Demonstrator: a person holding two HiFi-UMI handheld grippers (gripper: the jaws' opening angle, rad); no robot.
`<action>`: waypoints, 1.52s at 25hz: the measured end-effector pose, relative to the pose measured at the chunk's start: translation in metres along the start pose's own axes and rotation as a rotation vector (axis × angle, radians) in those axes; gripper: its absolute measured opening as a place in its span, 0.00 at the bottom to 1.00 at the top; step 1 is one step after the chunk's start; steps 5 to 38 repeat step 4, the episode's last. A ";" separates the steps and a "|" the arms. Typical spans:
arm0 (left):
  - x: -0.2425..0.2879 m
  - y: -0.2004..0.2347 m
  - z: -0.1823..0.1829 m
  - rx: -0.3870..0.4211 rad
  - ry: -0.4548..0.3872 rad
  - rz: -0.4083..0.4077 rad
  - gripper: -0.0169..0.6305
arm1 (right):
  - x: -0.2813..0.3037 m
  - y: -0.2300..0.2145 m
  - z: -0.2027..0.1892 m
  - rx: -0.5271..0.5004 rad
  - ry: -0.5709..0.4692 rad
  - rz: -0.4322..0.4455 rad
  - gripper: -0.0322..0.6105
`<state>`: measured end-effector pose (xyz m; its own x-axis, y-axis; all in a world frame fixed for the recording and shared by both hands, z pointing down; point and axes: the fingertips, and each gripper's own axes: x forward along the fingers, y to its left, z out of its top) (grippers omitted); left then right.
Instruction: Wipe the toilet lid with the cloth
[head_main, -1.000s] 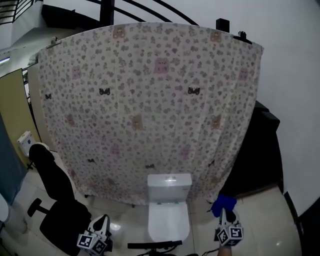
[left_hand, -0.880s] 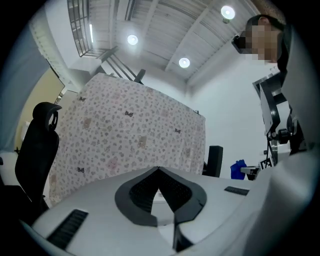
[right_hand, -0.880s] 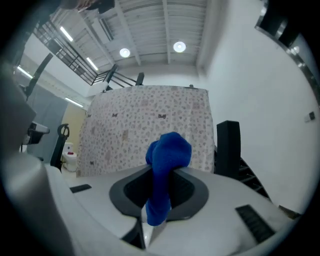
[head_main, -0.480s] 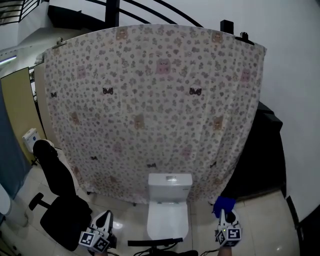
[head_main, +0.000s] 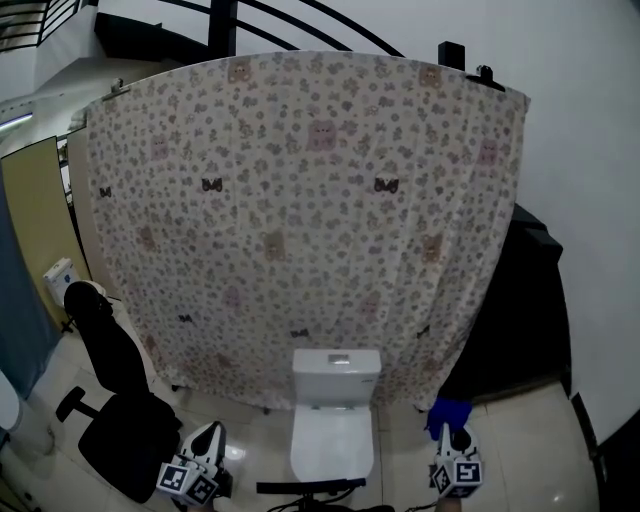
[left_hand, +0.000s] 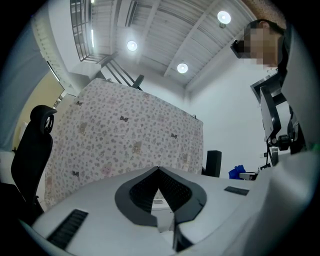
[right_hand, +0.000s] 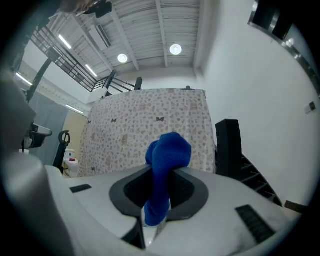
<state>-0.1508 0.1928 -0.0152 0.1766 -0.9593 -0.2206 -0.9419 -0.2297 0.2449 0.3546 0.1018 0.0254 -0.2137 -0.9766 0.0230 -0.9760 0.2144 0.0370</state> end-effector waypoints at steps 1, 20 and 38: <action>0.000 -0.001 0.000 0.003 -0.001 0.000 0.02 | -0.002 -0.001 0.000 0.000 0.003 -0.002 0.15; -0.002 -0.007 -0.003 -0.001 0.009 -0.009 0.02 | -0.009 -0.005 -0.002 0.001 0.009 -0.009 0.15; -0.002 -0.007 -0.003 -0.001 0.009 -0.009 0.02 | -0.009 -0.005 -0.002 0.001 0.009 -0.009 0.15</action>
